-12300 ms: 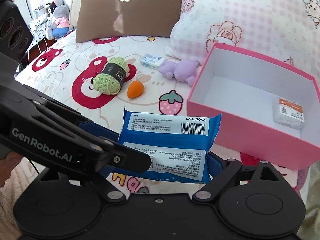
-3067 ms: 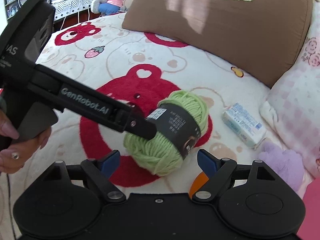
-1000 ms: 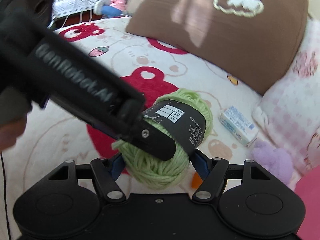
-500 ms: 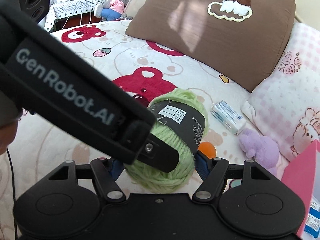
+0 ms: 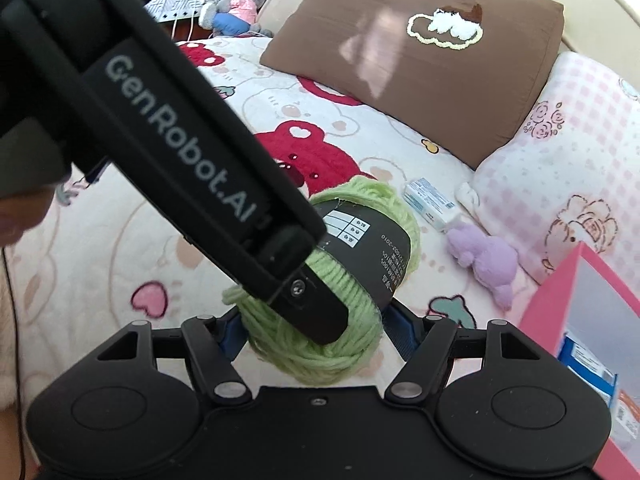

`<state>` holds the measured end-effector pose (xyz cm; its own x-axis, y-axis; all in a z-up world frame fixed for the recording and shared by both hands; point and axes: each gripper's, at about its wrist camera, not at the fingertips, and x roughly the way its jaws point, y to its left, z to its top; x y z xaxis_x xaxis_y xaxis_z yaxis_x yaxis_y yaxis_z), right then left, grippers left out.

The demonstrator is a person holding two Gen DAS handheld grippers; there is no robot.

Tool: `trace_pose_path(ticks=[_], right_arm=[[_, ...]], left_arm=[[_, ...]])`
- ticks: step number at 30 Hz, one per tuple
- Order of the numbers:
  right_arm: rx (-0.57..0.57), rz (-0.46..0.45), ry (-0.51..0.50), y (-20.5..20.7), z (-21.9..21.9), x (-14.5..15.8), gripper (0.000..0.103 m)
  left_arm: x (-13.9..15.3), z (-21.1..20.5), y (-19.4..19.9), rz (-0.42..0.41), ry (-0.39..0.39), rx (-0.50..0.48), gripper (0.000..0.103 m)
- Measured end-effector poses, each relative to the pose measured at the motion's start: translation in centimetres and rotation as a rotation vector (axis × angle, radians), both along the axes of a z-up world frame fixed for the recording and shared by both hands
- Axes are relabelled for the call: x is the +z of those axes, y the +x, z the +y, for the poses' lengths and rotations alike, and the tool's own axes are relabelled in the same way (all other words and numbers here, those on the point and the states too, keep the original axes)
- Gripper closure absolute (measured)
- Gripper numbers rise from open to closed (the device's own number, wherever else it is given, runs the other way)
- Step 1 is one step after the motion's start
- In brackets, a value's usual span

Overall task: Organize objects
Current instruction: 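Carry the yarn ball with the left tool over the pink box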

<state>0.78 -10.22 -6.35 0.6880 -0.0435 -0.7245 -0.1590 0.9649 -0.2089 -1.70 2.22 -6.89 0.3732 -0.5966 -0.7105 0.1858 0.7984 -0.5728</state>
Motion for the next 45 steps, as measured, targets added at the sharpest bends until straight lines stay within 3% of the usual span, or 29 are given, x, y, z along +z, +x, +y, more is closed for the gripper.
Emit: trace_pose_path(ticks=[10,21,33,45], right_arm=[[-0.038,0.026,0.073,-2.6,-1.6,3.3,0.029],[-0.056,0.030,0.062,-4.8,-2.1,5.3,0.029],[-0.104,-0.054,0.071,-9.2,-4.0,7.7,0.029],[-0.162,-0.129,0.075,-10.9,-7.8,8.7,0.029]], left_arm=[[3.1,-2.5,-2.1,-0.007,0.028,-0.072,0.054],[5.4,-4.8,-3.1,-0.005,0.051,-0.108,0.053],[8.6,-9.2,-3.8,-0.081,0.100,-0.169,0.053],[10.8,-13.8,-3.0,-0.143,0.133,-0.206,0.053]])
